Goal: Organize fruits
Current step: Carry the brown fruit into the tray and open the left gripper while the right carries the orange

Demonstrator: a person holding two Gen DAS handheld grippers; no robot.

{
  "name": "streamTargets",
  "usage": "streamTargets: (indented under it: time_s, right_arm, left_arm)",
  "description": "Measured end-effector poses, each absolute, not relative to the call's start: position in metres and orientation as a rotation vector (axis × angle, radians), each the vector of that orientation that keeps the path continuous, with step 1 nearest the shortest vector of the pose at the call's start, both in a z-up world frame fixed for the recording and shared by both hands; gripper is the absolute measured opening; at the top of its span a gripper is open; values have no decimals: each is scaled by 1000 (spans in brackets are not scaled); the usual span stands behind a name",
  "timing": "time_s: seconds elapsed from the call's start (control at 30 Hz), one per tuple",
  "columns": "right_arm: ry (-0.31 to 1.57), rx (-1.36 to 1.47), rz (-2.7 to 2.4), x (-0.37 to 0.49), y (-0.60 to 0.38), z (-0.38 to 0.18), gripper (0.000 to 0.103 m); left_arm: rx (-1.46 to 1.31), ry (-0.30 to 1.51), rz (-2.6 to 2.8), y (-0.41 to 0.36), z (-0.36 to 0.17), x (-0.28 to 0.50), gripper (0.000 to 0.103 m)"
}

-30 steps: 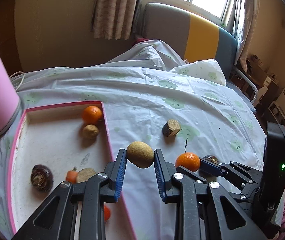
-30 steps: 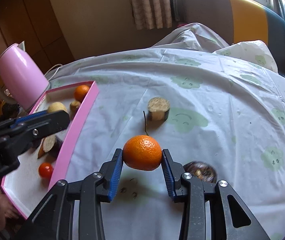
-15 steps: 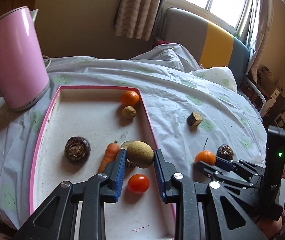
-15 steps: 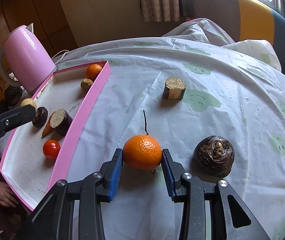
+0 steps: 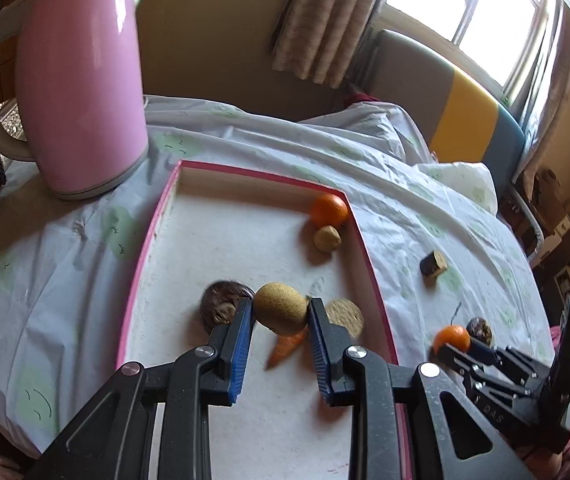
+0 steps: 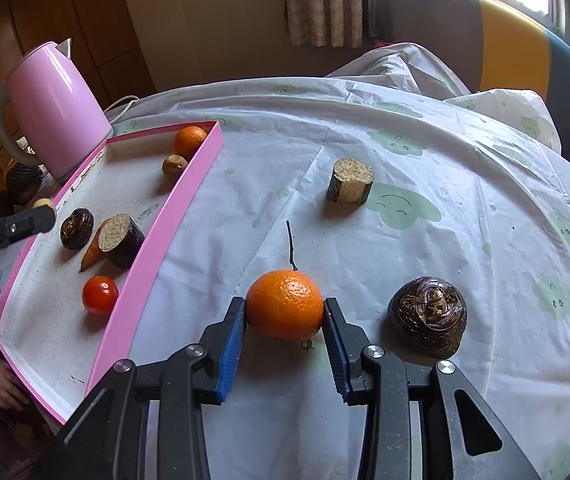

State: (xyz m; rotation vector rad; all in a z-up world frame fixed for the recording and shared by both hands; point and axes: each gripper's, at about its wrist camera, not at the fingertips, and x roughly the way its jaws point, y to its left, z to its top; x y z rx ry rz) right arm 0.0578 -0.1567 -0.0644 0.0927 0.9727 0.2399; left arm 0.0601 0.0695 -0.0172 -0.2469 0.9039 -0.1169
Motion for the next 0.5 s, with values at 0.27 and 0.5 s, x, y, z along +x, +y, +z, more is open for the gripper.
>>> streamTargets:
  time_s: [0.27, 0.5]
  right_arm:
    - [936, 99, 295, 52, -146, -47, 38]
    - [904, 84, 380, 45, -124, -32, 38]
  left_arm:
    - [-271, 917, -128, 74, -12, 87, 32]
    - [-230, 930, -58, 70, -16, 78, 35]
